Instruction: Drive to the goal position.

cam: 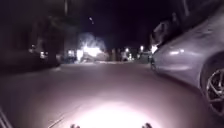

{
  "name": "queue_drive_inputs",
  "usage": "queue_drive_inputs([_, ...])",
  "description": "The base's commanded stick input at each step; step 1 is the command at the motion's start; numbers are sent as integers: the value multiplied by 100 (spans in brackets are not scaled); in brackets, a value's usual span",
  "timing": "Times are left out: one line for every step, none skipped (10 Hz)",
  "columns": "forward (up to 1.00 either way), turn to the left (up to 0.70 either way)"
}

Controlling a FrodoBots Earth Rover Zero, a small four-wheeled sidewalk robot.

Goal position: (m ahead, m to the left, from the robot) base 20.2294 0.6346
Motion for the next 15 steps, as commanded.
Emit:
queue_drive_inputs([85,-34])
queue_drive_inputs([58,-23])
queue_drive_inputs([5,-2])
queue_drive_inputs([77,-31])
queue_drive_inputs([85,-34])
queue_drive_inputs([85,-34])
queue_drive_inputs([85,-16])
queue_drive_inputs([85,0])
queue_drive_inputs([85,0])
queue_drive_inputs([85,0])
queue_drive_inputs([85,0])
queue_drive_inputs([85,0])
queue_drive_inputs([85,0])
queue_drive_inputs([85,0])
queue_drive_inputs([85,0])
